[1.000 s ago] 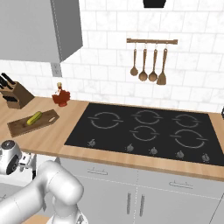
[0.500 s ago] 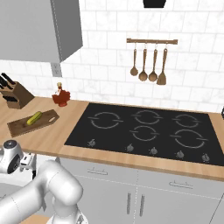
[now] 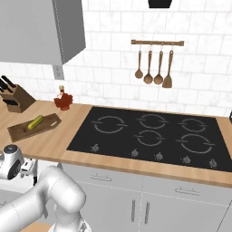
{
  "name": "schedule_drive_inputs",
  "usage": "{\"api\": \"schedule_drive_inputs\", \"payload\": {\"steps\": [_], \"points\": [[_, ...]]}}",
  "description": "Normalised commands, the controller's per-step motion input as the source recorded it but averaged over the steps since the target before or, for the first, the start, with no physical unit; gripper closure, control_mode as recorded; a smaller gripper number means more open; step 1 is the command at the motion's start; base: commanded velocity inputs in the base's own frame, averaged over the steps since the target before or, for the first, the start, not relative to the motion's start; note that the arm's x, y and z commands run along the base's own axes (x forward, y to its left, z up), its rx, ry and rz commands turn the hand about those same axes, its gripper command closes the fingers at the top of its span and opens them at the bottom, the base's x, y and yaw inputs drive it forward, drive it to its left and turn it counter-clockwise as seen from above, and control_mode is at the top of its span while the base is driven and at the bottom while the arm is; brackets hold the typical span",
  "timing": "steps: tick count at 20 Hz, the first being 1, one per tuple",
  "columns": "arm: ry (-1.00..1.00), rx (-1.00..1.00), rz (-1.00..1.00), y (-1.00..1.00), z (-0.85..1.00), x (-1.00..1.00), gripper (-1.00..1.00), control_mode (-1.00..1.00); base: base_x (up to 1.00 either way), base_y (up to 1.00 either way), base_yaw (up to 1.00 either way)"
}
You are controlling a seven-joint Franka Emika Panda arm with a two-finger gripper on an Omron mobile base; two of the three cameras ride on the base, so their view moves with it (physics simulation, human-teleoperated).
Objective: Place the appropriate cutting tool for cutting the cucumber skin on the cutting board.
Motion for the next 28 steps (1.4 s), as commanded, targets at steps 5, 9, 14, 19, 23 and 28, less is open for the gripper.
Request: {"api": "schedule_drive_inputs", "payload": {"steps": [5,9,14,19,23,28], "points": [[0.0,0.0,0.0,0.0,0.0,0.0,1.0,-1.0,0.0,0.0,0.0],[0.01,0.0,0.0,0.0,0.0,0.0,1.0,-1.0,0.0,0.0,0.0],[0.0,0.0,0.0,0.09,0.0,-0.16,1.0,-1.0,0.0,0.0,0.0],[0.0,0.0,0.0,0.28,0.0,-0.66,1.0,-1.0,0.0,0.0,0.0],[0.0,0.0,0.0,0.12,0.0,-0.22,1.0,-1.0,0.0,0.0,0.0],[0.0,0.0,0.0,0.01,0.03,-0.19,1.0,-1.0,0.0,0.0,0.0]]}}
